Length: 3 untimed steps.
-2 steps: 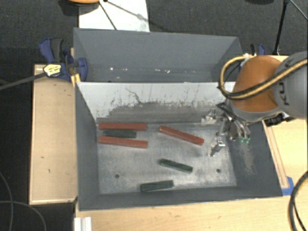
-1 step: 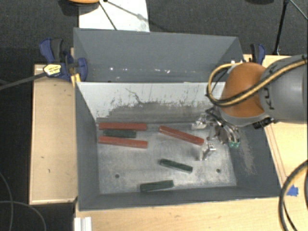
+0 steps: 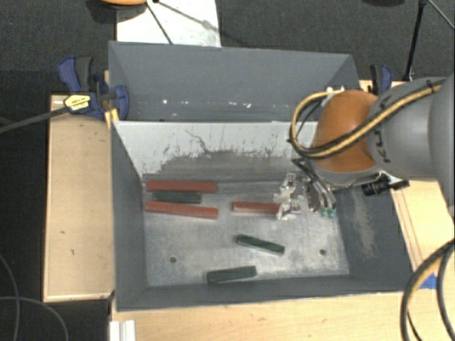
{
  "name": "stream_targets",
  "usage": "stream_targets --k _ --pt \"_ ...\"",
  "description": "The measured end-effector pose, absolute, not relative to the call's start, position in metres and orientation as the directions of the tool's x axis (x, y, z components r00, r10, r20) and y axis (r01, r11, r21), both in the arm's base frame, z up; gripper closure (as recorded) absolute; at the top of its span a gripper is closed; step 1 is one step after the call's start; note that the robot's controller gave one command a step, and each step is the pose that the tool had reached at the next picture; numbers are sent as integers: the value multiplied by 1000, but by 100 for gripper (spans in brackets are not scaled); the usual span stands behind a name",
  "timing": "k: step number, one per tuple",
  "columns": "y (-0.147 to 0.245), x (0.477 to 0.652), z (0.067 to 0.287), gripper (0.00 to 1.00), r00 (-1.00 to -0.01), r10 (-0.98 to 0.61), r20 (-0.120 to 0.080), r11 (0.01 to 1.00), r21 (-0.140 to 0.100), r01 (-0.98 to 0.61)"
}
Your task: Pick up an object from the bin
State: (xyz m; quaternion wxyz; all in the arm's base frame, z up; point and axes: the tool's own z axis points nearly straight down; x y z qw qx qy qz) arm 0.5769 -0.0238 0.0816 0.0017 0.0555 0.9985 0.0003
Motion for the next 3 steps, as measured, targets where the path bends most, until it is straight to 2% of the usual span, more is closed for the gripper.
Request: stream_targets --k 1,2,3 --pt "-24 577 82 100 -994 110 -3 994 1 110" --pt "-13 571 197 100 -997 81 -2 997 0 81" --pt "-13 571 197 100 -997 80 -2 997 0 80"
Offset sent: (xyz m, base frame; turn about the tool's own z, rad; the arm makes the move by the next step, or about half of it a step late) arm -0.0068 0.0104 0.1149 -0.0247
